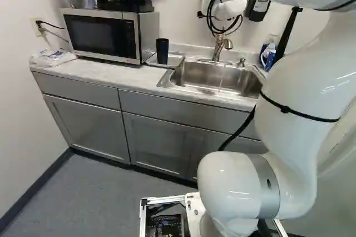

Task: Rinse the cup and place it in the tray

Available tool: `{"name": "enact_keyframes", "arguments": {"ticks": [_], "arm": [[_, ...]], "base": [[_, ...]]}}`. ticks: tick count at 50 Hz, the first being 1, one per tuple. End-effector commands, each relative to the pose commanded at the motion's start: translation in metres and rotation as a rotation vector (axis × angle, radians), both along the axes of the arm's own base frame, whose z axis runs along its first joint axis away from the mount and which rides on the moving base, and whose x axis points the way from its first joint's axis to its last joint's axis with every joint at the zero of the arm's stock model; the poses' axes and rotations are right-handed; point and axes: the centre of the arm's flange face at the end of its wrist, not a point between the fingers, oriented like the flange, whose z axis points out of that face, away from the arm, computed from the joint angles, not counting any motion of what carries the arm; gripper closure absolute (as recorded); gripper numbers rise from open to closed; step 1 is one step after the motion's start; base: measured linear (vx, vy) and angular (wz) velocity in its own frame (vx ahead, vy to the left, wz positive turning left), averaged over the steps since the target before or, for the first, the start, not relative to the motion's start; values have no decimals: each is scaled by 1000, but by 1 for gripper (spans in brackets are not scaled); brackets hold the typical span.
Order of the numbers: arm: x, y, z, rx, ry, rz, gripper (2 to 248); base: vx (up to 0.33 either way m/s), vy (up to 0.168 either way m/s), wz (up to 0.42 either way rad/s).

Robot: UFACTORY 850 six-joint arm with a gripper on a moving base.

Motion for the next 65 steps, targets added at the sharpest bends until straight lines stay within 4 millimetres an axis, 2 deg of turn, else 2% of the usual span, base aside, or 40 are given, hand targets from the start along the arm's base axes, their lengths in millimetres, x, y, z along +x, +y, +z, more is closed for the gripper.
{"name": "enact_keyframes", "arguments": {"ticks": [22, 41, 55, 65], "arm": [[27, -18, -3, 2, 11, -20, 3], [39, -19, -9, 14, 67, -17, 3], [57, -21, -13, 17, 85, -15, 3], [57, -21, -13, 17, 85, -15, 3]], "base": [[0, 0, 0], [0, 0, 0], [0, 0, 0], [0, 0, 0]]}}
